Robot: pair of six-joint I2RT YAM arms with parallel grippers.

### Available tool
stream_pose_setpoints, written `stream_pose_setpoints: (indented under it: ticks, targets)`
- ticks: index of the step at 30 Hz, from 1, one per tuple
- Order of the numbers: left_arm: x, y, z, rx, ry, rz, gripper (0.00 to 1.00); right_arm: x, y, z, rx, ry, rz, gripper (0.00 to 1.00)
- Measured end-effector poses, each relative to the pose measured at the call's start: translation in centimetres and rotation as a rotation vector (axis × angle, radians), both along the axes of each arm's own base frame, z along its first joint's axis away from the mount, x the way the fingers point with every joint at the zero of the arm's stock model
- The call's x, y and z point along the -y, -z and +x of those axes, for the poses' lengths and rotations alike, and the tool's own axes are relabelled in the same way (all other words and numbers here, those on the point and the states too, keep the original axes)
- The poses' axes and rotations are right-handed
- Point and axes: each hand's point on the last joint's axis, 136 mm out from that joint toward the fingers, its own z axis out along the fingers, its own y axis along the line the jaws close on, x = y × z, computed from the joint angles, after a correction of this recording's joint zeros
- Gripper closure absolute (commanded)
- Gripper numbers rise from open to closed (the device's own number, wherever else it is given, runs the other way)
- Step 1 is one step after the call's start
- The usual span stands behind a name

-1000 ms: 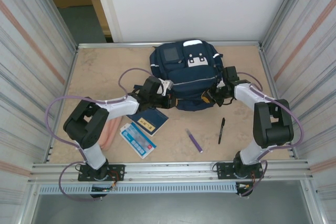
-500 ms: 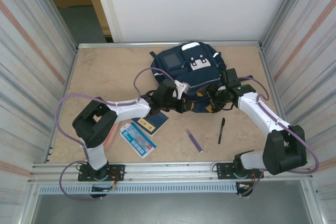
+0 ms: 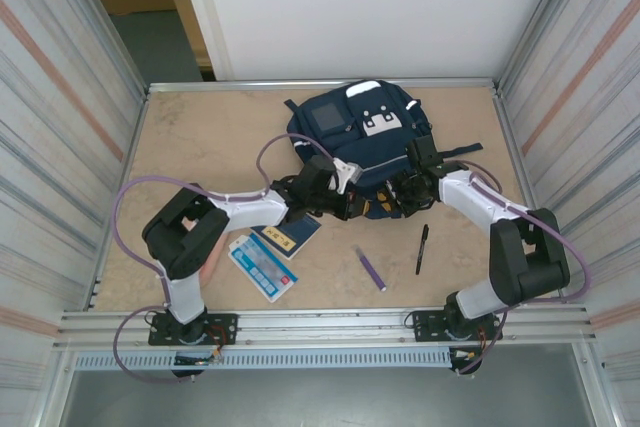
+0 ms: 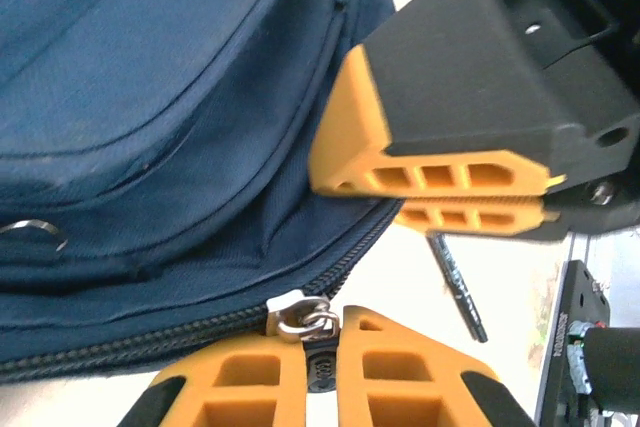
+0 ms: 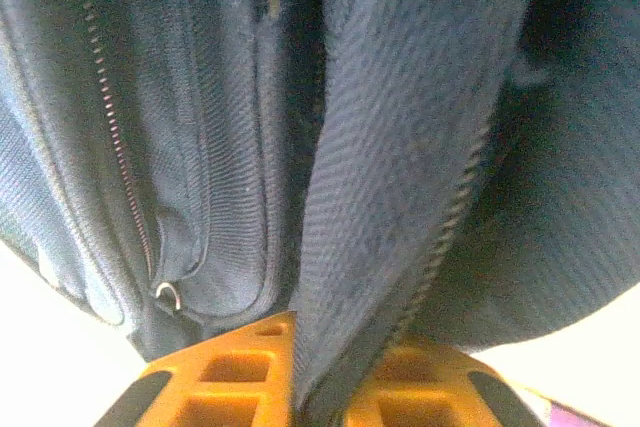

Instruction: Pack books, pencil case, and school supplies into a backpack

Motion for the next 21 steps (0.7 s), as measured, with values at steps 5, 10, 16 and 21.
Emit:
stream_pose_setpoints:
  ticks: [5, 10, 16, 21]
  targets:
    - [-3.0, 0.6, 1.9, 0.022, -0.054, 0.023, 1.00, 0.0, -0.3, -0.1, 0.012, -0.002, 0.012, 1.00]
    - [-7.7, 1.6, 6.2, 0.029, -0.182, 0.086, 1.00, 0.0, -1.9, -0.1, 0.072, -0.008, 0.006, 1.00]
    - [-12.5, 1.8, 11.5, -0.003, -0.342, 0.179, 1.00, -0.9, -3.0, -0.4, 0.120, -0.048, 0.010, 1.00]
    - [-13.8, 3.3, 14.2, -0.073, -0.403, 0.210, 1.00, -2.5, -3.6, -0.4, 0.194, -0.125, -0.048, 1.00]
